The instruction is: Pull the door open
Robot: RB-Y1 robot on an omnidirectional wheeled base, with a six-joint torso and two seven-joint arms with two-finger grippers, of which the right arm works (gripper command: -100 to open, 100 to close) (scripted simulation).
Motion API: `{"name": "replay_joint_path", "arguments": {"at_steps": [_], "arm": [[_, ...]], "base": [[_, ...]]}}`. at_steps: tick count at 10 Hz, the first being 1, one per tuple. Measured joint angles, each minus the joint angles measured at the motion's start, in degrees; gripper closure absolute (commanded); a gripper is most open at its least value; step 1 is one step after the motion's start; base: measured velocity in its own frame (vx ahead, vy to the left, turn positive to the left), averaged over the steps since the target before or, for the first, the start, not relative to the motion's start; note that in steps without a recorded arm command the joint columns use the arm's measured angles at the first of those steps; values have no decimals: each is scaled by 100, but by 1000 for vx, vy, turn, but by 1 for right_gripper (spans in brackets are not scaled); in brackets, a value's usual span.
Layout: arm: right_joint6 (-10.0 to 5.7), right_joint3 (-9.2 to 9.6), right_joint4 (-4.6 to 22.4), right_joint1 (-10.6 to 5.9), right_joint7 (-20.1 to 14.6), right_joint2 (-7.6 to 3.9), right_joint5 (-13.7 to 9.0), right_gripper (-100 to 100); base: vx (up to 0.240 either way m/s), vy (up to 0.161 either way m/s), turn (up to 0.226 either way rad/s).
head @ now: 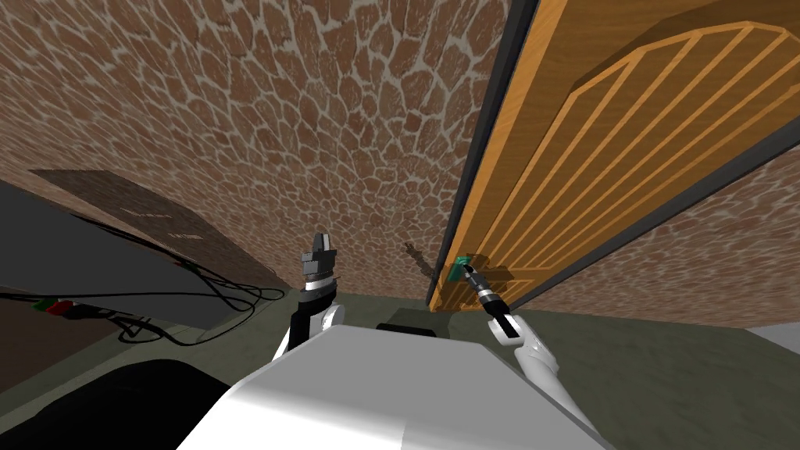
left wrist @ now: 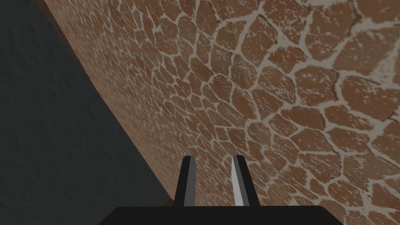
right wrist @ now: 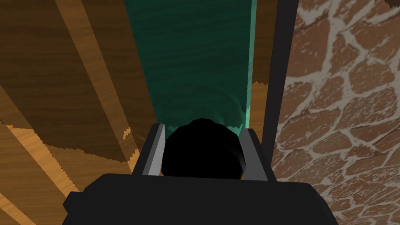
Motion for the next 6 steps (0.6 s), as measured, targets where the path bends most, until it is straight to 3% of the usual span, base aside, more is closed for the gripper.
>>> {"name": "replay_joint_path", "arguments": {"at_steps": [6], "arm": [[89, 101, -66, 12, -542, 122, -665, 100]], "base": [[-79, -75, 119]]}}
